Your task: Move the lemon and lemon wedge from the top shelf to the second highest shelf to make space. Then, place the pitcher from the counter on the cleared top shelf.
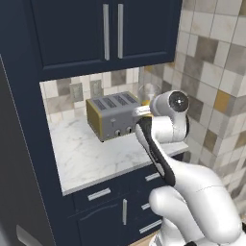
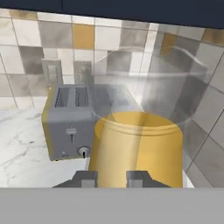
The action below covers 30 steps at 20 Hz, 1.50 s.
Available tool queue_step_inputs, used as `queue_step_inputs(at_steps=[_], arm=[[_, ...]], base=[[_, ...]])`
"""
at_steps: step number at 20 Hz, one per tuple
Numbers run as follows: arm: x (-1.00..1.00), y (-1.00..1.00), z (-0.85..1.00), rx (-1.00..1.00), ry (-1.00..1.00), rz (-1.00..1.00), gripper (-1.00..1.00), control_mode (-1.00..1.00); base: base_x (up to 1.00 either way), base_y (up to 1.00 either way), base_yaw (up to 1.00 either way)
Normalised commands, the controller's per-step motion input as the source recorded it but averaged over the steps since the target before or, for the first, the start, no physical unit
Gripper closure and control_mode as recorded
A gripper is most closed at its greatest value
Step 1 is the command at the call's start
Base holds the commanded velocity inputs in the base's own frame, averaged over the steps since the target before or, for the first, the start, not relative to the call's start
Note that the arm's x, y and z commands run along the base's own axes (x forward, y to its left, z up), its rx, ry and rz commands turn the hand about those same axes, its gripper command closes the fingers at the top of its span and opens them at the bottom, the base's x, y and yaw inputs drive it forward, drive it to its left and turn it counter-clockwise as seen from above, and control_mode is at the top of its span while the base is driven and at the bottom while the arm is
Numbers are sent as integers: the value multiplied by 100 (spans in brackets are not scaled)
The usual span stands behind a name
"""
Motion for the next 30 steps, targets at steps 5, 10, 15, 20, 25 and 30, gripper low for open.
queue_step_inputs(at_steps=[5,10,15,20,25,30], arm=[[-93,0,29,0,-7,20,100,-100],[-85,-5,29,0,-8,19,100,-100],[-35,-14,27,0,0,2,100,-100],[-3,0,8,0,0,0,100,-100],[0,0,0,0,0,0,100,-100],[0,0,0,0,0,0,100,100]], base=[[0,0,0],[0,0,0],[0,0,0],[0,0,0],[0,0,0],[-37,-7,16]])
